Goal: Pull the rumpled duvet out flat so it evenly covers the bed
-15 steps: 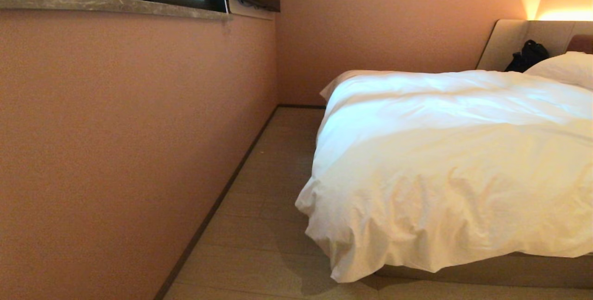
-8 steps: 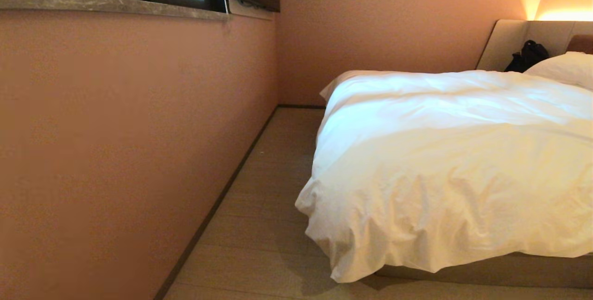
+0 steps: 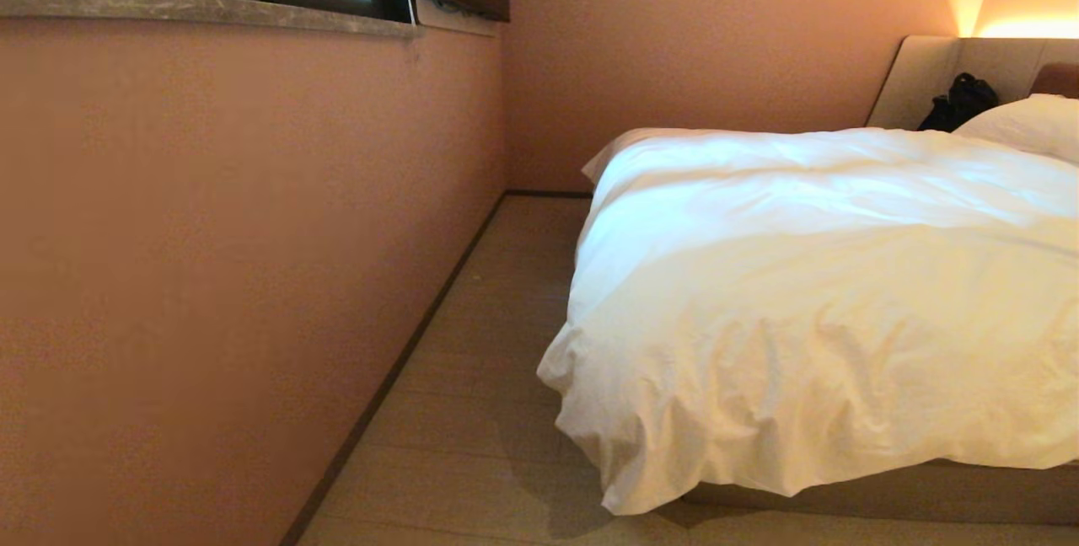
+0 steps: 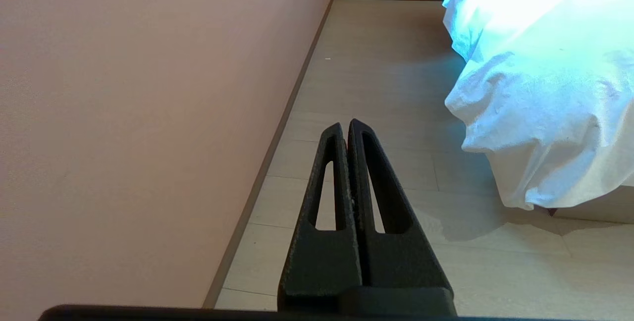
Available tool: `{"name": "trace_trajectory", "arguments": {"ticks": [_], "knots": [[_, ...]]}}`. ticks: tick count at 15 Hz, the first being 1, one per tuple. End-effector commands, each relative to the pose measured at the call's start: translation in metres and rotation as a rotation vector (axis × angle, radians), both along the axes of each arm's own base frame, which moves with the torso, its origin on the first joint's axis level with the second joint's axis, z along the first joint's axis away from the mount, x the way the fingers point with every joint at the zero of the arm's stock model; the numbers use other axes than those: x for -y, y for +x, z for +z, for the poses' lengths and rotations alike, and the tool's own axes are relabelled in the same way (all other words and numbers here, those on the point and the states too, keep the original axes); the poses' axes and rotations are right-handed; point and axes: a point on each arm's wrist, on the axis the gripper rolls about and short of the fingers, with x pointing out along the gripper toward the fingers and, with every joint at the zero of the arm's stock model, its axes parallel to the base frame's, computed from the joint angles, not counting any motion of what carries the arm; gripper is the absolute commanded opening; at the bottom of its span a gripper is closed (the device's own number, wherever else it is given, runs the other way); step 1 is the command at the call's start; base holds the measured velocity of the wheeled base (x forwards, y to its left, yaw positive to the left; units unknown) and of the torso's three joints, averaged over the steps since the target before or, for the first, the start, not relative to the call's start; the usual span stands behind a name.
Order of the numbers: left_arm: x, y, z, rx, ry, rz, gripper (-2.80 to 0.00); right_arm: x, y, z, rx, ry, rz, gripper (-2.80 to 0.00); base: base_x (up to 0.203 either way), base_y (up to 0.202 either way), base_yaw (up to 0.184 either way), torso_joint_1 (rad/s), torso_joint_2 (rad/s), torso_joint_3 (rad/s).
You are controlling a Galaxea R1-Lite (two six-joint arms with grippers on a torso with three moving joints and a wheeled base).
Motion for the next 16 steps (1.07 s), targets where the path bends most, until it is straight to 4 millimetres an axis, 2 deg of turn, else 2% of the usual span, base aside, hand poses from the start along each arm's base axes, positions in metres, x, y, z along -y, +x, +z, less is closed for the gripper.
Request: {"name": "trace_trajectory", "arguments": {"ticks": [1, 16], "knots": [[0.0000, 0.0000, -0.0001, 0.000, 0.000, 0.001, -2.80, 0.0000, 0.0000, -0.0001, 0.000, 0.000, 0.000, -2.80, 0.000, 0.000, 0.000, 0.000, 0.00, 0.000], [0.0000, 0.0000, -0.0001, 0.000, 0.000, 0.001, -2.80, 0.0000, 0.0000, -0.0001, 0.001, 0.005, 0.000, -2.80, 0.000, 0.000, 0.000, 0.000, 0.00, 0.000]]}}
